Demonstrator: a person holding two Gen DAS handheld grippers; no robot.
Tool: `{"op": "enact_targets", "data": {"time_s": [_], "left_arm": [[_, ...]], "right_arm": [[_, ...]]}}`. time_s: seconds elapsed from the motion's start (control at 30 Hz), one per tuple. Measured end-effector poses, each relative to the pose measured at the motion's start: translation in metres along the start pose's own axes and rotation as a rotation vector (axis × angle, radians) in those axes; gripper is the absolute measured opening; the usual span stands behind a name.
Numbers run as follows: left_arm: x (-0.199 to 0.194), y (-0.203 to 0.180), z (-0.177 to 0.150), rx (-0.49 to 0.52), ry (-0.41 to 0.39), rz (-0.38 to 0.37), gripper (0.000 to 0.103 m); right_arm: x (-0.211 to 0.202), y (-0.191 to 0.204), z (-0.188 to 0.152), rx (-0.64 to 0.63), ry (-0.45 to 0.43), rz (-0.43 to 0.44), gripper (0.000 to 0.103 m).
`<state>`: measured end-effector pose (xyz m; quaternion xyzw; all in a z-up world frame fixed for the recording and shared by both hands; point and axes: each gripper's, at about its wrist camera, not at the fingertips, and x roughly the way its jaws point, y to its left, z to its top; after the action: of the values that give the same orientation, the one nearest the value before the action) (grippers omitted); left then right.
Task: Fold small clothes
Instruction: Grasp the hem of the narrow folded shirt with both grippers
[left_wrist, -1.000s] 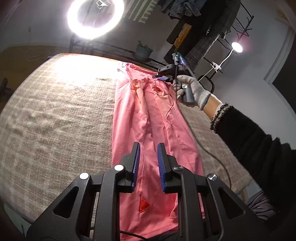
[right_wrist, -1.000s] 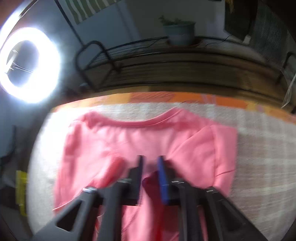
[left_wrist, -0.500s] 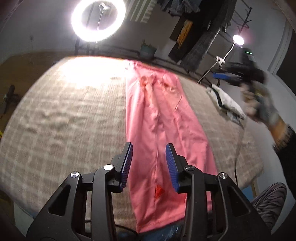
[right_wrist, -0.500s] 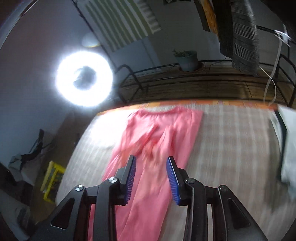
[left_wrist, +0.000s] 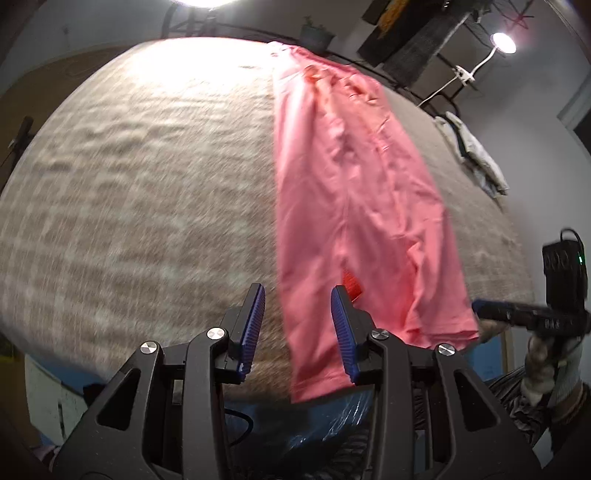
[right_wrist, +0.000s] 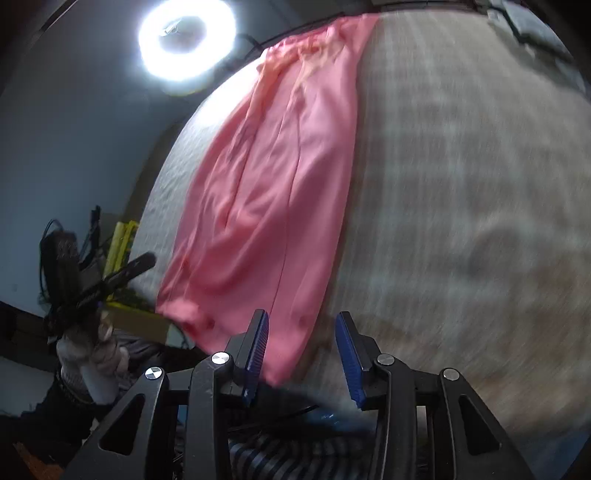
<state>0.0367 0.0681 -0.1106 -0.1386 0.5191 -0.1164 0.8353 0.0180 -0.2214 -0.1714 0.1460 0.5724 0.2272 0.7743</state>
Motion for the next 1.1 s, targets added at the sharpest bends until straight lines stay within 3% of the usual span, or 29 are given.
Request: {"op": "enact_targets", "data": {"time_s": [0.1, 0.2, 0.27, 0.3, 0.33, 0.37, 0.47, 0.5, 0.57, 0.63, 0.73, 0.83, 0.93, 1.03, 1.1], "left_arm": [[0.004, 0.005, -0.009, -0.014, 0.026, 0.008, 0.037], [0.014, 0.01, -0.017, -0.04, 0.076, -0.007, 0.037], [0.012, 0.009, -0.019, -0.038, 0.057, -0.007, 0.037], [0.013, 0.007, -0.019, -0.022, 0.056, -0.009, 0.036], [0.013, 0.004, -0.019, 0.001, 0.056, -0.01, 0.01], [0.015, 0.002, -0.02, 0.017, 0.067, 0.008, 0.001], [0.005, 0.006, -0.022, 0.024, 0.021, 0.099, 0.001], [-0.002, 0.01, -0.022, 0.014, -0.01, 0.118, 0.002], [-0.012, 0.011, -0.022, -0.002, -0.053, 0.139, 0.017], [-0.021, 0.002, -0.021, 0.021, -0.108, 0.128, 0.025], [-0.022, -0.023, -0.018, 0.082, -0.098, 0.009, 0.032], [-0.007, -0.051, -0.015, 0.103, -0.036, -0.112, 0.04], [0.016, -0.07, -0.011, 0.1, 0.036, -0.178, 0.04], [0.036, -0.083, -0.009, 0.137, 0.066, -0.157, 0.04], [0.043, -0.085, -0.011, 0.132, 0.072, -0.175, 0.018]], "right_arm": [[0.008, 0.001, -0.009, 0.022, 0.014, 0.046, 0.04], [0.011, 0.008, -0.011, -0.011, 0.008, 0.037, 0.039], [0.015, 0.009, -0.008, -0.012, 0.023, 0.061, 0.02], [0.018, 0.011, -0.008, -0.009, 0.035, 0.073, 0.017], [0.023, 0.011, -0.008, -0.008, 0.043, 0.079, 0.008], [0.024, 0.012, -0.009, -0.011, 0.044, 0.081, 0.003], [0.02, 0.014, -0.011, -0.003, 0.04, 0.114, 0.001], [0.014, 0.015, -0.012, -0.013, 0.035, 0.126, 0.001], [0.002, 0.019, -0.014, -0.077, 0.019, 0.072, 0.001], [-0.001, 0.019, -0.015, -0.096, 0.019, 0.066, 0.001], [0.004, 0.014, -0.013, -0.084, 0.021, 0.071, 0.001], [0.011, 0.014, -0.015, -0.095, 0.027, 0.071, 0.001], [0.013, 0.014, -0.016, -0.111, 0.026, 0.057, 0.003], [0.012, 0.015, -0.016, -0.11, 0.02, 0.055, 0.012], [0.01, 0.013, -0.015, -0.106, 0.011, 0.051, 0.034]]}}
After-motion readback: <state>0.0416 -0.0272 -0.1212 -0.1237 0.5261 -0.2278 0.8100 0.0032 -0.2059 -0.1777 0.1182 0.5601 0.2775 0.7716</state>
